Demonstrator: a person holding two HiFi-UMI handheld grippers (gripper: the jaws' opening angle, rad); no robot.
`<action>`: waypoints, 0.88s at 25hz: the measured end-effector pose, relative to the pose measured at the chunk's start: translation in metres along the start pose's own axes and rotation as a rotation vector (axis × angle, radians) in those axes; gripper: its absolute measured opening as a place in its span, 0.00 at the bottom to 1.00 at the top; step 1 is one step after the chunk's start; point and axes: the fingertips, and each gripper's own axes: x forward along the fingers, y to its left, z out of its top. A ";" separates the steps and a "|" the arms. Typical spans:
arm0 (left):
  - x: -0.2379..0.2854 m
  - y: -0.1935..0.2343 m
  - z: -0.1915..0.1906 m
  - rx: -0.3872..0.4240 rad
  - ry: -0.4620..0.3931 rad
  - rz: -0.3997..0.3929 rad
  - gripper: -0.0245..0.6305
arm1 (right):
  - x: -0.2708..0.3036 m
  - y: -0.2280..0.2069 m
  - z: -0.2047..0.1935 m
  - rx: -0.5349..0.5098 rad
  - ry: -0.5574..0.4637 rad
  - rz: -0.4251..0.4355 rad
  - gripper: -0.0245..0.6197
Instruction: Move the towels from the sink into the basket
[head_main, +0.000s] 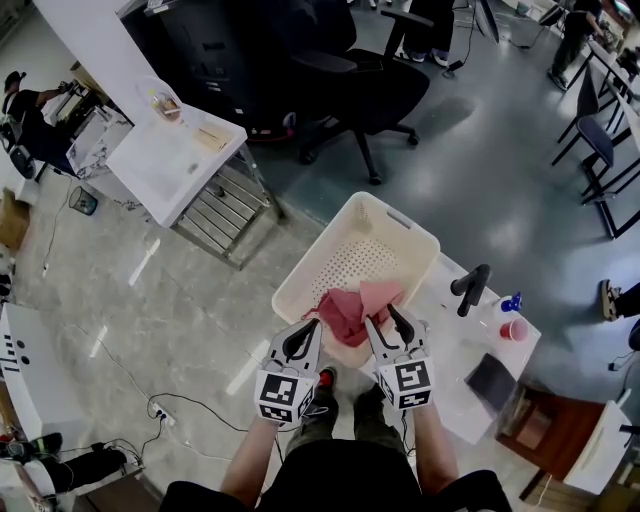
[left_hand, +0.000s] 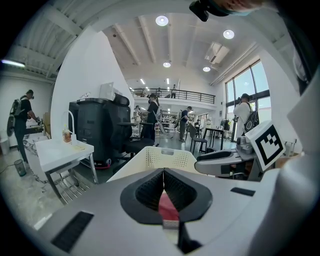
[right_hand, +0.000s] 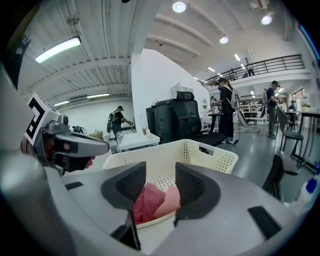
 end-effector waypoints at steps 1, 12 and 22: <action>0.000 0.000 0.000 0.000 0.000 -0.001 0.05 | 0.000 0.000 0.001 -0.001 -0.001 -0.002 0.32; -0.011 -0.001 0.020 0.021 -0.042 -0.020 0.05 | -0.013 0.004 0.025 -0.019 -0.045 -0.042 0.32; -0.027 -0.008 0.048 0.066 -0.107 -0.074 0.05 | -0.036 0.013 0.054 -0.031 -0.114 -0.098 0.30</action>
